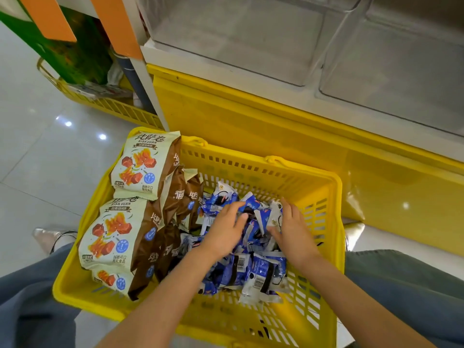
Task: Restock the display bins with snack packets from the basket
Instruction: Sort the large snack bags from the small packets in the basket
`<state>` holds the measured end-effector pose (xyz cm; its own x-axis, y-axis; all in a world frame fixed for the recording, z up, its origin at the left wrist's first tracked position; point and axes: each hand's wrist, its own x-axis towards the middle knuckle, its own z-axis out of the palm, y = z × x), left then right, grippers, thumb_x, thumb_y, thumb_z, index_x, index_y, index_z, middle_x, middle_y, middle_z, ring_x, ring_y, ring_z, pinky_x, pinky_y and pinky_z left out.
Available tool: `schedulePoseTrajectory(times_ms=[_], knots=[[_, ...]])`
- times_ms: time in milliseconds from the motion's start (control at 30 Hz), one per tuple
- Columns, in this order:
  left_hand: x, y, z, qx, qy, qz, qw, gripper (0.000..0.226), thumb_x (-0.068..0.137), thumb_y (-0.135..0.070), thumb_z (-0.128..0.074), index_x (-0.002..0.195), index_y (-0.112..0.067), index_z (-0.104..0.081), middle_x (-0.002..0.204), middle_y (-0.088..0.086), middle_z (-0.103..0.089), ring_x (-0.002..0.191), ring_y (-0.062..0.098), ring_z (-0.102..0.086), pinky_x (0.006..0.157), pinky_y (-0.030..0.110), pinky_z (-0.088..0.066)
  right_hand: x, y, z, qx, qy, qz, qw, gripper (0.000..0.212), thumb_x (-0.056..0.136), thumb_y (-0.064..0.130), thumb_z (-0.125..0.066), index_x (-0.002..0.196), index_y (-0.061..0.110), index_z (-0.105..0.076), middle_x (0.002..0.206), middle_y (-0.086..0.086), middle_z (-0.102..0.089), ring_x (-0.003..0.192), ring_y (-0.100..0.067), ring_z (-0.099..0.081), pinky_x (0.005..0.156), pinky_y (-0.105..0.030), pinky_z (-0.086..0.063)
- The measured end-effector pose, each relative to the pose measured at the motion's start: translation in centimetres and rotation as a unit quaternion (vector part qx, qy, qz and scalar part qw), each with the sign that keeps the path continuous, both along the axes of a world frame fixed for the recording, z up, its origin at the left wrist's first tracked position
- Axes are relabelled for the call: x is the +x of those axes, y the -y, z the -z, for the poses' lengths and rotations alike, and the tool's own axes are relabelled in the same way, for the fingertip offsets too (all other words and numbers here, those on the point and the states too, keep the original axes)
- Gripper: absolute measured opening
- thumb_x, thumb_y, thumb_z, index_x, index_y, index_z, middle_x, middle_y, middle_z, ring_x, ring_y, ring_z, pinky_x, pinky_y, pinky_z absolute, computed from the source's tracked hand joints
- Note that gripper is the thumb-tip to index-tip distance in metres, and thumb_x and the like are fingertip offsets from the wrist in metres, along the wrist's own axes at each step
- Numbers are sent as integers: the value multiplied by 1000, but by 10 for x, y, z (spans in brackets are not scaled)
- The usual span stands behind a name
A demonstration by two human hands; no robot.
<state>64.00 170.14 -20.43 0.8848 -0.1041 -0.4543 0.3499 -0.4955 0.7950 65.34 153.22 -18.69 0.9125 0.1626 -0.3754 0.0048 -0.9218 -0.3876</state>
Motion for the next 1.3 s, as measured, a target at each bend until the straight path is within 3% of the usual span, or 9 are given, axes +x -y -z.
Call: schedulePoseTrajectory(times_ms=[233,367,500,633,733,933,1067,1133,1300], knots=[[-56,-72,5,116,-152,150,970,38,96,-33,-47,131,-16,-45,131,6,-50,114,18,-52,95,30,-43,-43,-18,17,83,-245,-154,953,77,89,41,-59,149,26,-13,154,1,-21,141,-20,-24,112,-36,-29],[-65,-78,6,161,-178,249,938,51,90,-27,-59,136,-16,-40,140,8,-41,126,21,-41,100,26,-35,-55,-34,29,-5,-236,-176,956,79,87,48,-58,149,25,-15,153,-2,-22,143,-26,-14,112,-44,-27],[-65,-85,7,169,-194,256,932,50,89,-10,-59,136,-11,-41,140,9,-41,128,19,-41,100,21,-33,-60,-39,27,1,-210,-175,962,56,87,44,-60,132,23,-38,132,-5,-43,115,-24,-46,86,-34,-41],[-68,-87,7,194,-158,263,932,20,92,0,-45,95,-16,-57,108,6,-51,110,20,-51,80,23,-37,-60,-32,17,58,-191,-172,965,32,87,42,-61,107,22,-47,99,0,-56,72,-17,-47,61,-28,-33],[-69,-86,7,200,-139,264,933,37,89,5,-43,65,-22,-36,83,5,-48,76,10,-44,60,20,-31,-52,-21,5,106,-167,-139,970,28,86,45,-61,101,26,-48,73,10,-49,60,-10,-46,51,-20,-32],[-56,-72,-21,-14,-75,87,993,24,96,-8,-45,75,-20,-44,86,0,-58,86,8,-56,76,21,-42,-4,3,-13,189,-28,68,979,15,87,34,-60,91,25,-49,74,0,-61,58,-8,-56,43,-16,-39],[-36,-52,-41,-124,-35,-69,989,17,97,-10,-44,80,-6,-47,92,24,-62,74,16,-58,76,34,-45,10,12,-13,82,-11,112,990,42,92,25,-57,128,7,-45,124,-14,-54,111,-25,-52,88,-27,-45],[-30,-43,-47,-164,-33,-138,976,18,98,-12,-43,82,-6,-49,82,13,-66,65,16,-57,70,29,-46,3,7,-19,83,33,66,994,53,92,27,-56,138,8,-37,136,-7,-45,125,-20,-43,101,-26,-36],[-26,-17,-50,-296,-82,-207,929,17,96,-18,-48,83,-8,-49,68,-4,-58,64,7,-56,72,22,-50,-18,-18,-36,285,-206,17,936,62,86,44,-55,141,30,-29,130,14,-40,101,4,-56,69,-8,-49]])
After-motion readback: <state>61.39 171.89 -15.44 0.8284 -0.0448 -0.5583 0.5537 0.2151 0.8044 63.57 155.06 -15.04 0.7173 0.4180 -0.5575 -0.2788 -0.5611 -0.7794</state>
